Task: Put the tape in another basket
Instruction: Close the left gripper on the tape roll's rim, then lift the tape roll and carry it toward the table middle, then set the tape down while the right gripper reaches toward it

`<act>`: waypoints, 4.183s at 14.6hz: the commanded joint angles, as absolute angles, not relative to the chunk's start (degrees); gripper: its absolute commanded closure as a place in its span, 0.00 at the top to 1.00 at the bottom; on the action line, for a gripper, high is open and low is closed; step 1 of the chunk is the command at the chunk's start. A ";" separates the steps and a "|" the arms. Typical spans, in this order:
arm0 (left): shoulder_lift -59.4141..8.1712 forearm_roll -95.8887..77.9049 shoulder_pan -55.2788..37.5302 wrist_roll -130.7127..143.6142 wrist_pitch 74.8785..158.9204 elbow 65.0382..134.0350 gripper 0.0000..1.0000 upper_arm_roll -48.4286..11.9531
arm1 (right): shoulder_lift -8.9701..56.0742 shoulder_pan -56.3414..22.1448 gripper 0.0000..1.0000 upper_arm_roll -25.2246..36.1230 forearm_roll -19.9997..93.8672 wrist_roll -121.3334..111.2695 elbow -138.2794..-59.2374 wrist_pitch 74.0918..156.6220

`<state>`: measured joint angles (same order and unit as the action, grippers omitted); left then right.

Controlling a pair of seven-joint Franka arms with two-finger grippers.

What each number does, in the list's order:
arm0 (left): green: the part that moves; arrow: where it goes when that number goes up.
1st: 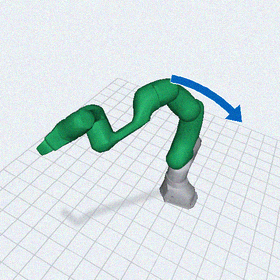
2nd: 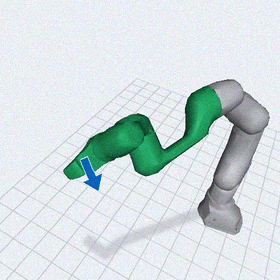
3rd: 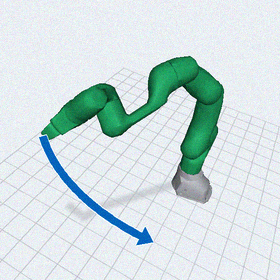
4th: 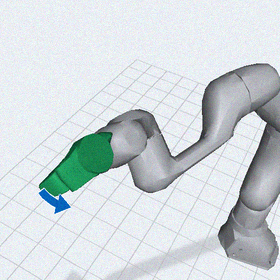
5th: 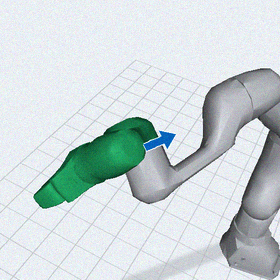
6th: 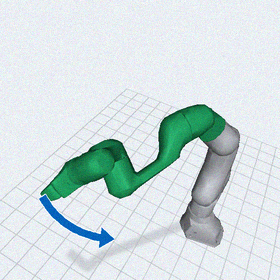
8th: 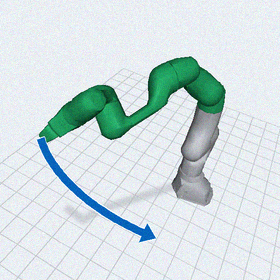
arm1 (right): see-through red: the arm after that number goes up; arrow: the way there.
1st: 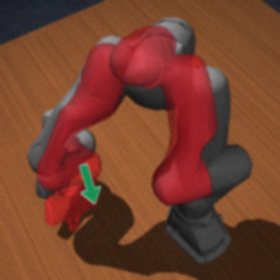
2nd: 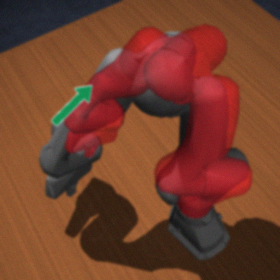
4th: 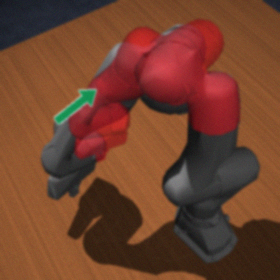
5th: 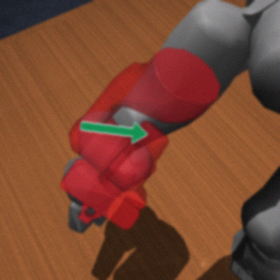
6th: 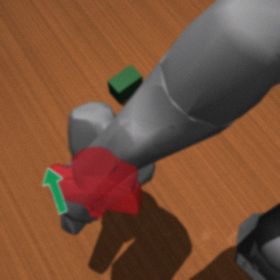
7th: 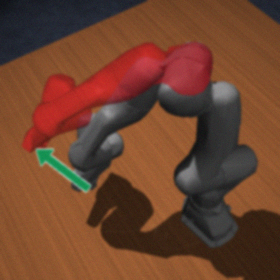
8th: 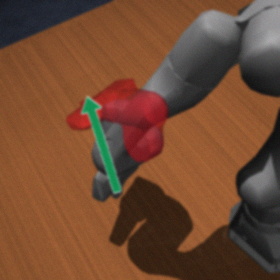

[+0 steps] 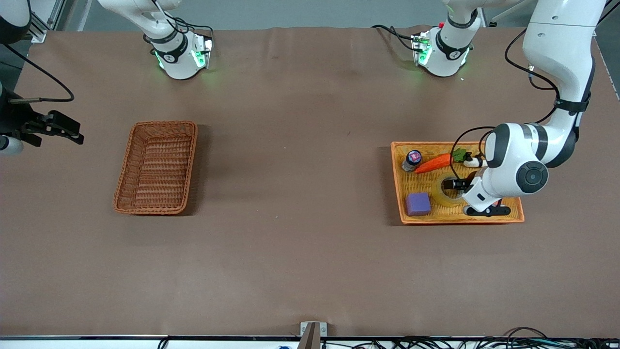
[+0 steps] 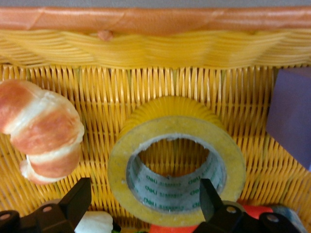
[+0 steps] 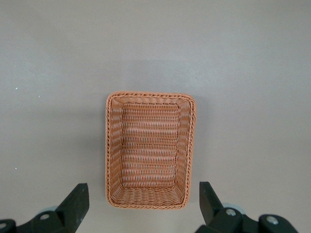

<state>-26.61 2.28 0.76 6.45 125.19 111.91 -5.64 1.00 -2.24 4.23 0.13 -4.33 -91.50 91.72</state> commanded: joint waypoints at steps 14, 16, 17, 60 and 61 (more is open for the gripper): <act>-24.01 3.25 2.72 3.60 124.29 112.85 0.17 -6.06 | 0.35 -0.79 1.00 3.34 0.26 -4.75 -92.46 92.29; -21.11 3.25 2.72 3.69 122.18 112.68 0.10 -6.15 | 0.35 -0.79 1.00 3.34 0.26 -4.75 -92.46 92.11; -19.79 3.25 2.64 4.13 121.21 112.41 0.09 -6.24 | 0.35 -0.70 1.00 3.34 0.26 -4.75 -92.46 92.20; -25.69 7.39 -24.28 53.81 105.65 87.78 1.00 -18.72 | 4.38 -2.19 1.00 -20.72 0.26 19.22 -109.84 113.78; -23.05 7.12 -22.08 51.53 105.47 89.54 1.00 -18.72 | 6.22 -3.24 1.00 -22.31 0.18 22.99 -111.78 118.08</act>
